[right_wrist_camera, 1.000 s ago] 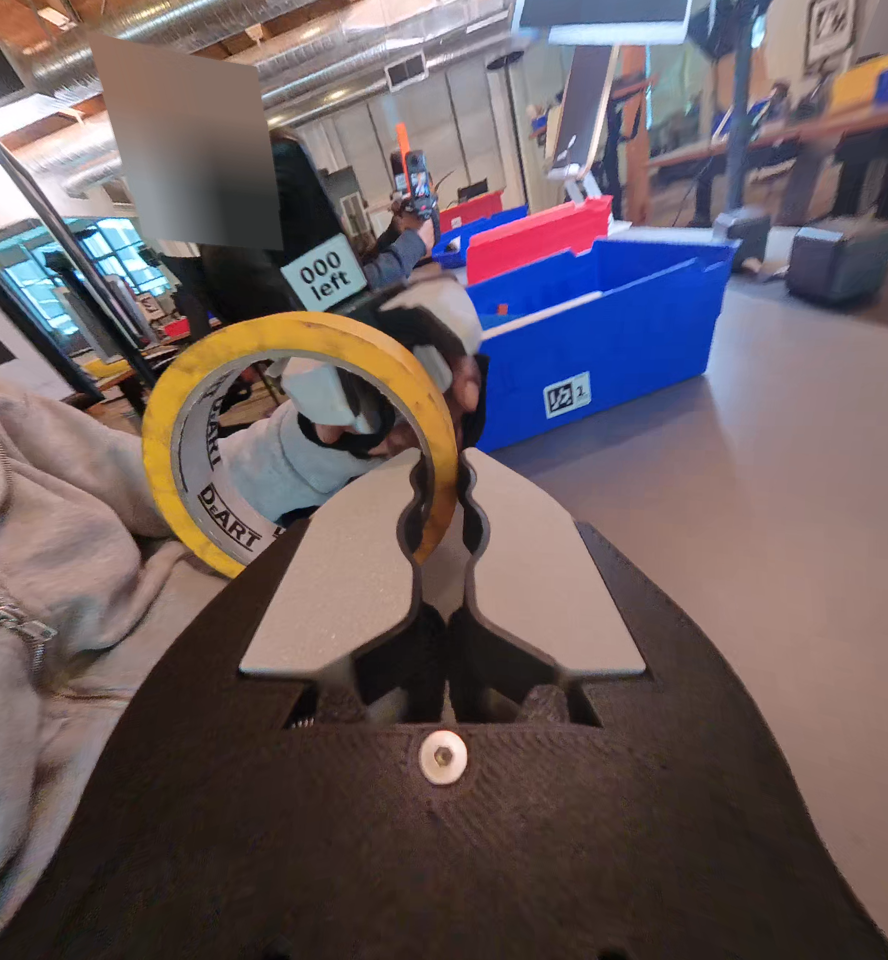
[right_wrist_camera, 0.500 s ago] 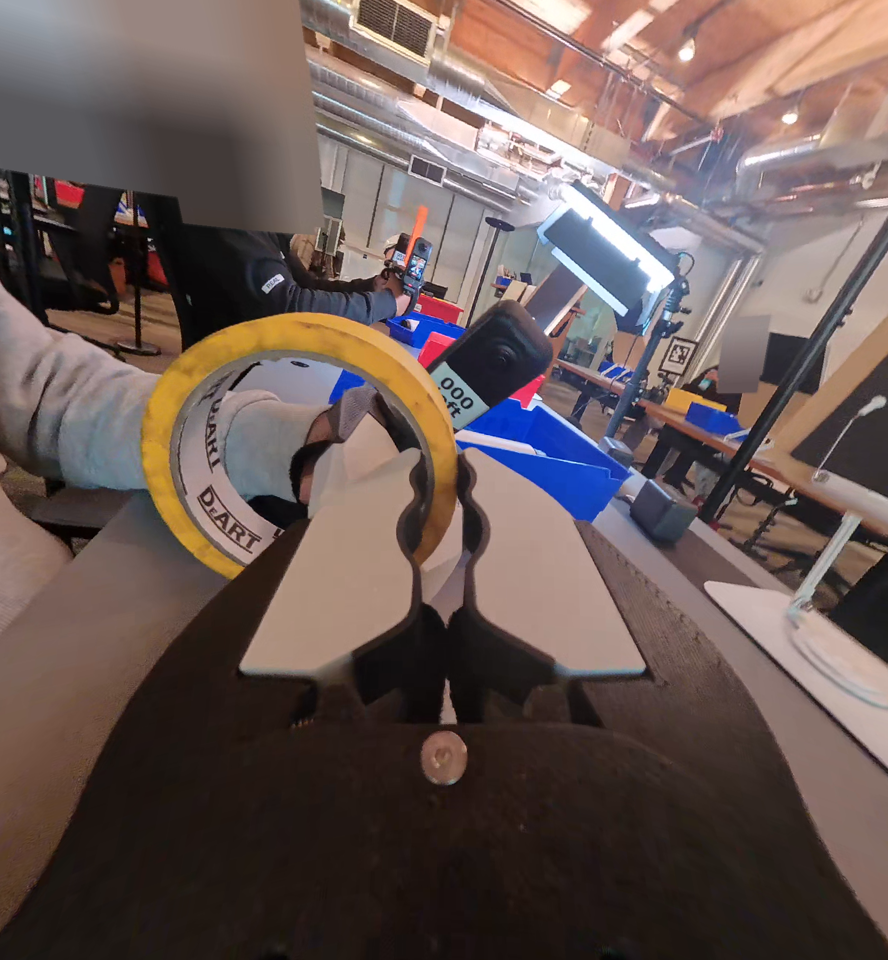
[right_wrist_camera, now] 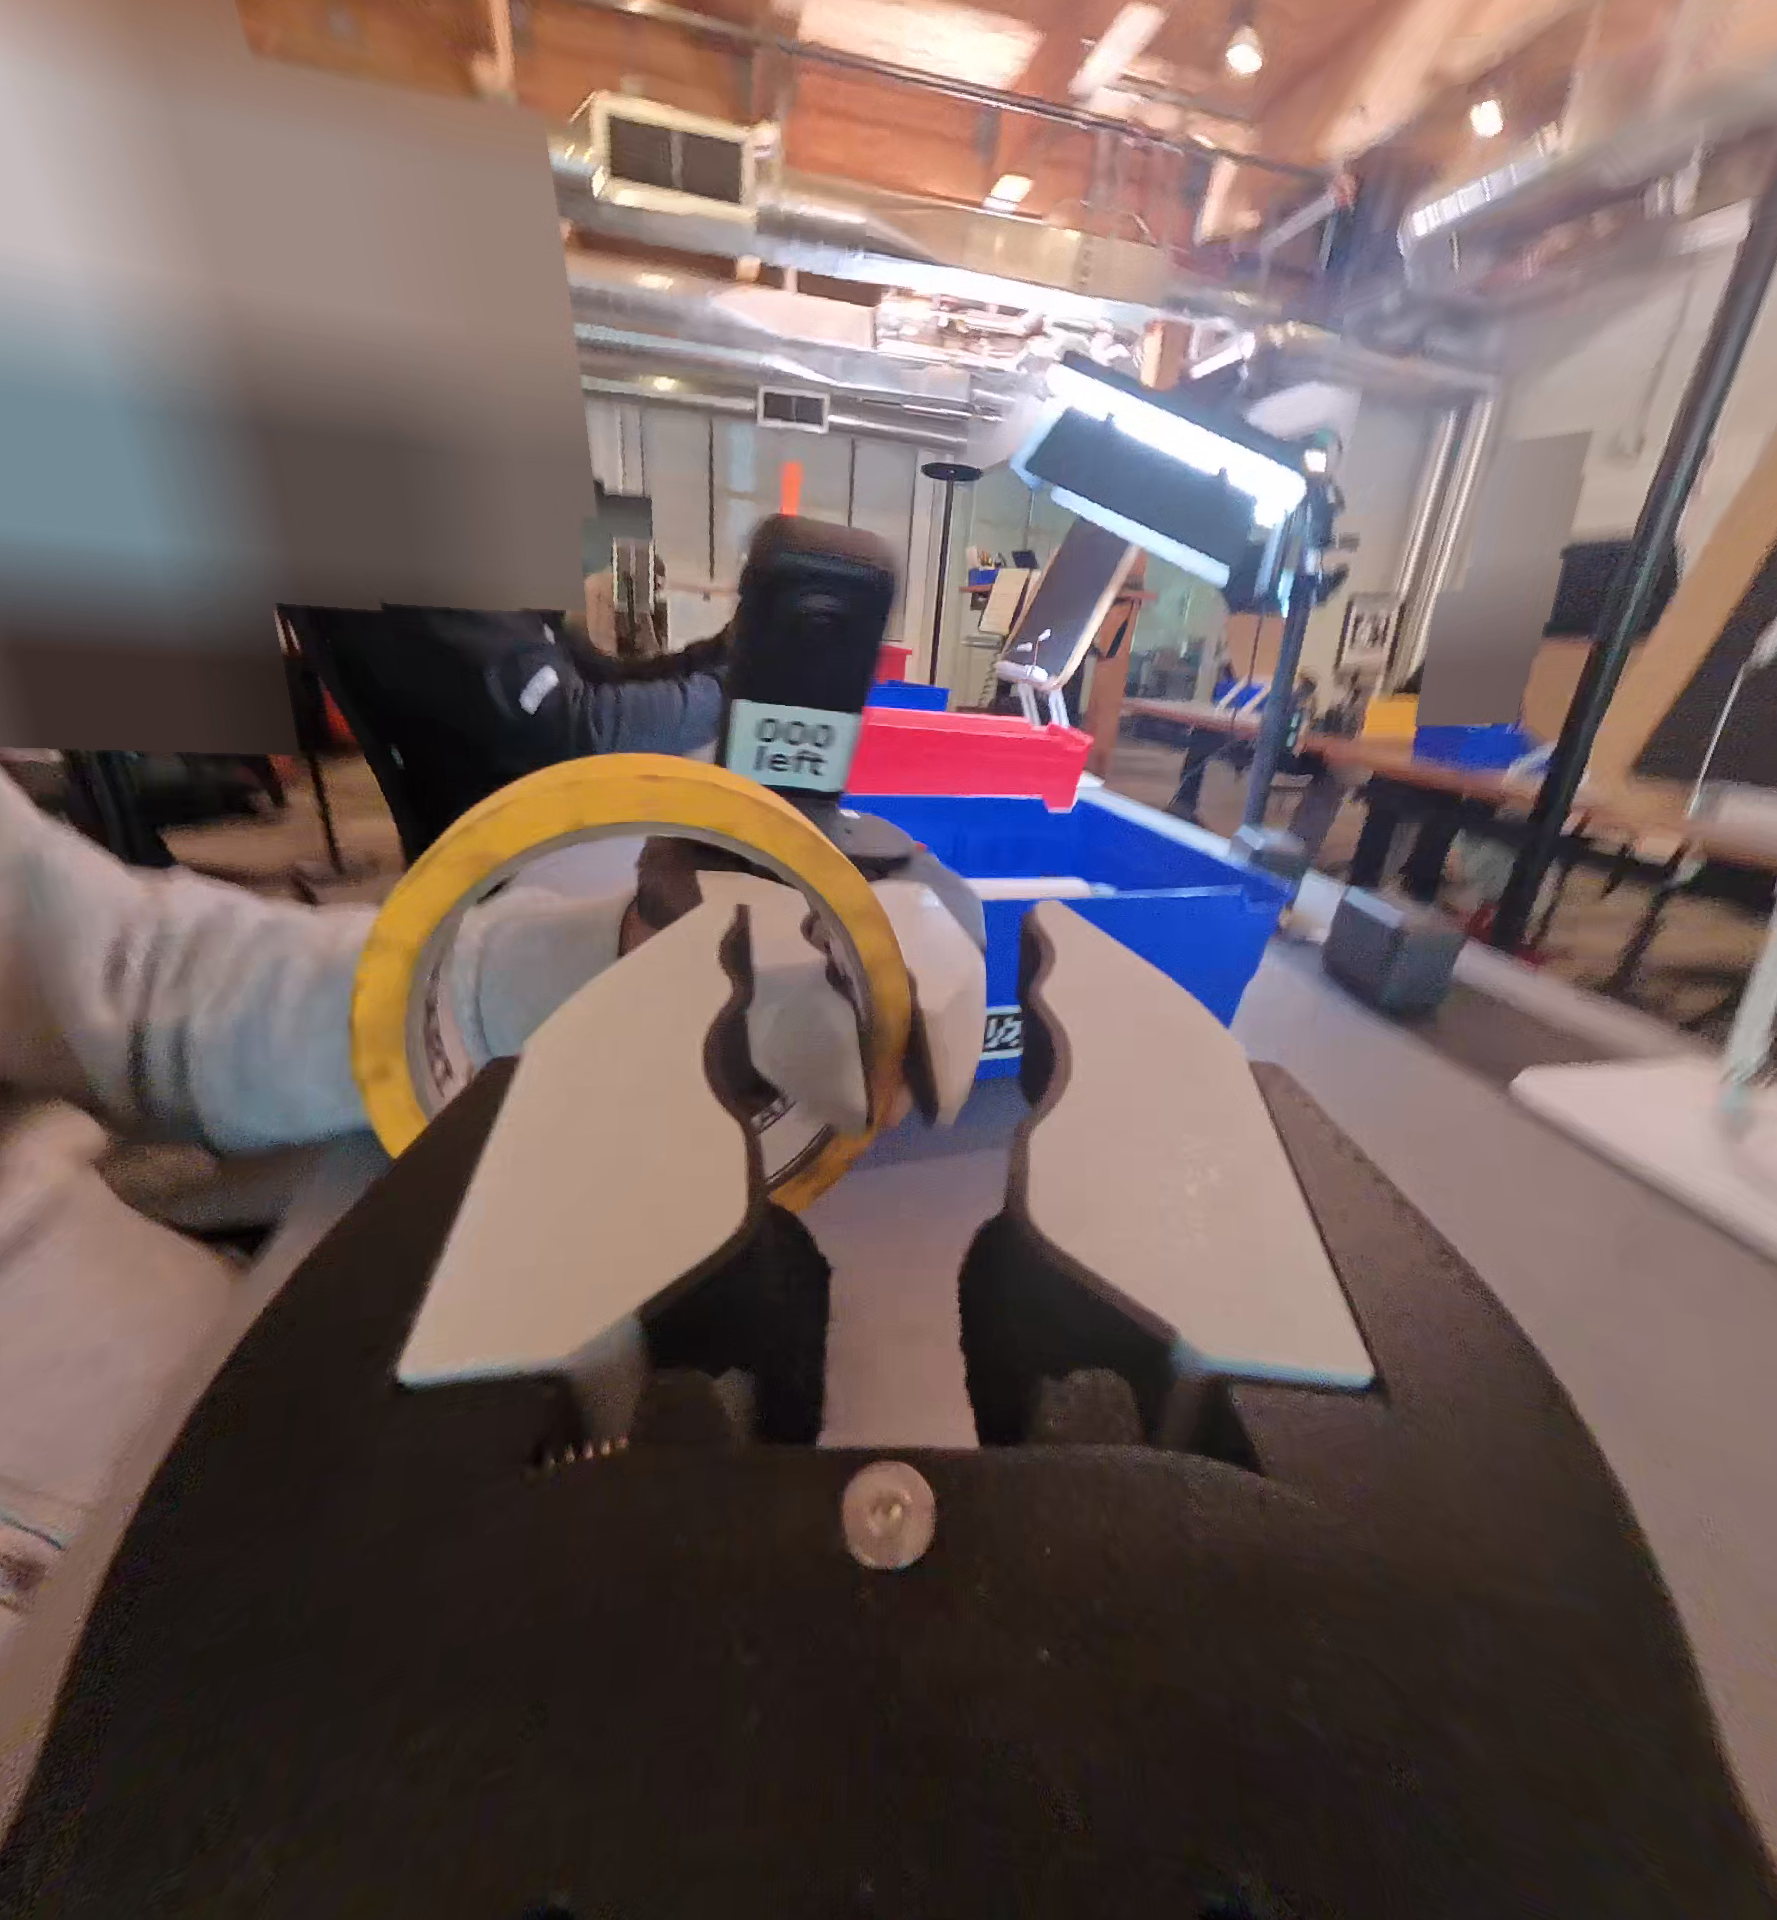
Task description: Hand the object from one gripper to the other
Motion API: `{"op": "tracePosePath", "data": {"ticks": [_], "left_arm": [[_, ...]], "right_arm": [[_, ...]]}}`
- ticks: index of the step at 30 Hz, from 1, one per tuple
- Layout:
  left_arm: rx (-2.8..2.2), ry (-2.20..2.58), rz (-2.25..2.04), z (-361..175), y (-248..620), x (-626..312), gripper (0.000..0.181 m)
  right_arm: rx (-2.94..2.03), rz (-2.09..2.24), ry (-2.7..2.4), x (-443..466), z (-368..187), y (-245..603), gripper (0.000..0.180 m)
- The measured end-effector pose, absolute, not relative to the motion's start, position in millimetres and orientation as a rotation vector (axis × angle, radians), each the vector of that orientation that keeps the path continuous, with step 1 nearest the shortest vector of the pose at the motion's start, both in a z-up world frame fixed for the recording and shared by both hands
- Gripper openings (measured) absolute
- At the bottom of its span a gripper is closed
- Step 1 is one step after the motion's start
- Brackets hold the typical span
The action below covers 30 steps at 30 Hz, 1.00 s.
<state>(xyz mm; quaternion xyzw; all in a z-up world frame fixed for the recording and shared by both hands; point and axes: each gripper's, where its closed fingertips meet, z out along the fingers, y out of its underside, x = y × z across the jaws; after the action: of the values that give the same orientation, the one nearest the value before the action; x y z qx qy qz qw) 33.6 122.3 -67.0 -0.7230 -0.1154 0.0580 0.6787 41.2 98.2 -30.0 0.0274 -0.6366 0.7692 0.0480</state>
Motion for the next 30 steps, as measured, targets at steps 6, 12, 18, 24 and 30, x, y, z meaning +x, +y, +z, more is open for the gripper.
{"op": "tracePosePath", "data": {"ticks": [6,12,18,24,30], "left_arm": [[-1.570,-0.081,0.656,-39.9,100.9,20.9,0.011],[-1.598,0.057,0.803,-42.7,111.0,29.4,0.010],[-1.601,0.039,0.755,-46.0,115.9,31.9,0.014],[-1.530,-0.199,0.428,-43.4,110.5,25.0,0.039],[-1.597,-0.393,-0.279,-72.6,128.2,47.4,0.042]], "right_arm": [[-0.438,2.599,-2.450,33.3,-66.1,88.0,0.042],[-0.570,2.645,-2.732,50.9,-84.1,77.7,0.032],[-0.481,2.492,-2.746,49.9,-94.2,77.3,0.011],[-0.238,2.464,-2.406,35.7,-70.9,87.0,0.011],[0.104,2.276,-2.005,33.8,-45.3,96.1,0.011]]}}
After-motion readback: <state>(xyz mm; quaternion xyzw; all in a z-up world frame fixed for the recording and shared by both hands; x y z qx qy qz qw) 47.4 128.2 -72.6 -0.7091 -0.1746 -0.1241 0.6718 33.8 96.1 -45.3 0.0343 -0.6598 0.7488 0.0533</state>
